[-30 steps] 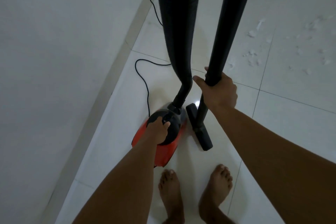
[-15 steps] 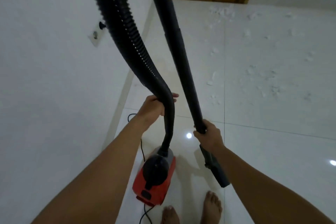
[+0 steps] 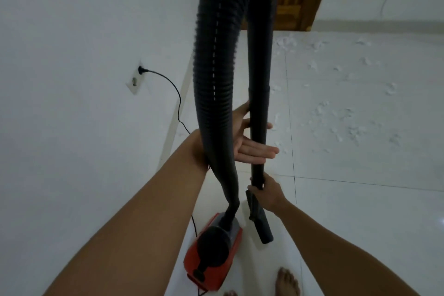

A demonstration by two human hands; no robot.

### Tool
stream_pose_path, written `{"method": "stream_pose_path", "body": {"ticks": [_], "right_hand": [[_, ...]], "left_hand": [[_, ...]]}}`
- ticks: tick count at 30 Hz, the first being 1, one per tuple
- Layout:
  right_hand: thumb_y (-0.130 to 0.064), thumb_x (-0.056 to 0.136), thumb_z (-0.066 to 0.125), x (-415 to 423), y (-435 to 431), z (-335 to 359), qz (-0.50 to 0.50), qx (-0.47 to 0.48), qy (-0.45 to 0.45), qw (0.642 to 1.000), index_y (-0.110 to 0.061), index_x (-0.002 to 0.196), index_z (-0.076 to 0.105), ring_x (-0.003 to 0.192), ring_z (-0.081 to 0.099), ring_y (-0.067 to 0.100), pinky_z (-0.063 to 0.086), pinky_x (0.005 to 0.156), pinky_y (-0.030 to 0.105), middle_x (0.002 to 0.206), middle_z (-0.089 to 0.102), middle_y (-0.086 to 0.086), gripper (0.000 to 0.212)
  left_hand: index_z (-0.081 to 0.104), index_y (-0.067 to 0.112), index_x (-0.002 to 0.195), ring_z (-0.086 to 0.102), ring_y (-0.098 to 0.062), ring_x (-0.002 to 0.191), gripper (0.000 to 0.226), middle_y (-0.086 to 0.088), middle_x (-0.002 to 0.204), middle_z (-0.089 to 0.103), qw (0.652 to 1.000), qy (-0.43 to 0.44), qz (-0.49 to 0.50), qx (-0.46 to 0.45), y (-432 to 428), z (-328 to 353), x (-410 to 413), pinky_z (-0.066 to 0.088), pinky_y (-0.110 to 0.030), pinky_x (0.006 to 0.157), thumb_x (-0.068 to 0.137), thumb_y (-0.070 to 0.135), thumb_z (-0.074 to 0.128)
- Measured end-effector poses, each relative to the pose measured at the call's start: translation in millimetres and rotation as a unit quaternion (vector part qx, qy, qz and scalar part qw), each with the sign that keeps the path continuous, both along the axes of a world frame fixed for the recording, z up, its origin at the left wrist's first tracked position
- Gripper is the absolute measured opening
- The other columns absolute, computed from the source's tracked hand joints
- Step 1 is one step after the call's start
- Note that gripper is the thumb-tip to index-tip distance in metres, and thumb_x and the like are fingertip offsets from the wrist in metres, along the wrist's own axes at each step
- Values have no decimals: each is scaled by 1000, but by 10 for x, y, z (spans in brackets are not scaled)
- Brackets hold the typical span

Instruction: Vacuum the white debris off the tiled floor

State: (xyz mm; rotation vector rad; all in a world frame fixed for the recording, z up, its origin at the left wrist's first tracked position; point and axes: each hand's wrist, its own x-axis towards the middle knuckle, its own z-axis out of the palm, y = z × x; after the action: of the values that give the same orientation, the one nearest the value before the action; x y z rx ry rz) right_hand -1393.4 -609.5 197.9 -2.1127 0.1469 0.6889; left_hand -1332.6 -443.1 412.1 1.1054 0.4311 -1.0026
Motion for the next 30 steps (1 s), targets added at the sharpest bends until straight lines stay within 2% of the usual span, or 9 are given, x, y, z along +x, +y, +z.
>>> {"method": "stream_pose_path", "body": {"ticks": [5,8,14,16,18,20,22,26,30], "right_hand": [[-17,95,69,236,-343,973,12,55,-6,998,-18,126,63,114,65,20,50,86,24,120,70,4,31],[-30,99,64,372,-577,2074,-44,78,-26,996,-26,115,66,107,71,24,56,87,34,107,74,3,17],[-81,85,48,-99,-438,4286,63,87,156,982,-13,101,65,87,76,36,63,75,47,93,72,17,72],[-75,86,55,-375,-327,4442,96,88,213,968,-17,109,64,90,76,36,63,81,49,106,69,19,62],[-57,89,65,-585,-263,4368,39,170,262,949,-16,111,62,87,76,36,61,86,51,112,66,19,47],[-36,86,68,-742,-221,4219,-41,263,309,913,-13,109,58,83,71,32,59,91,50,106,63,14,34],[-28,83,66,-860,-189,4037,-89,303,311,896,-12,106,55,86,64,28,58,91,43,96,58,11,30],[-23,89,62,-972,-209,3860,-64,221,207,951,-16,94,51,77,58,18,52,69,29,86,55,6,13],[-20,92,62,-874,-407,3804,-19,175,169,970,-13,91,50,71,56,14,48,56,21,85,55,6,14]], "left_hand": [[52,11,132,57,-46,124,62,-32,128,61,999,21,16,27,-57,159,-111,42,-57,108,96,60,46],[60,13,114,58,-45,123,44,-31,130,61,998,-10,16,56,-239,303,-336,39,-58,110,104,48,36],[66,12,121,64,-35,114,57,-17,124,67,992,-67,61,89,-405,104,-457,49,-57,99,100,59,43],[65,22,127,64,-37,116,76,-16,140,58,995,-30,80,51,-314,-519,-152,47,-63,100,74,76,68],[64,23,122,67,-39,110,61,-14,135,61,995,-43,80,29,-293,-410,-84,46,-60,102,74,57,80],[59,23,119,71,-40,100,23,-16,123,65,985,-82,136,61,-470,412,-295,48,-58,96,96,26,56],[46,32,133,71,-37,102,34,-15,129,62,984,-116,122,58,-551,632,-291,53,-53,86,102,21,39],[25,20,151,71,-30,105,60,-14,126,68,986,-102,105,80,-693,741,-92,57,-41,72,94,24,45],[42,10,137,61,-16,64,44,-11,96,68,970,-95,132,183,-935,785,210,53,-31,55,99,23,59]]}}
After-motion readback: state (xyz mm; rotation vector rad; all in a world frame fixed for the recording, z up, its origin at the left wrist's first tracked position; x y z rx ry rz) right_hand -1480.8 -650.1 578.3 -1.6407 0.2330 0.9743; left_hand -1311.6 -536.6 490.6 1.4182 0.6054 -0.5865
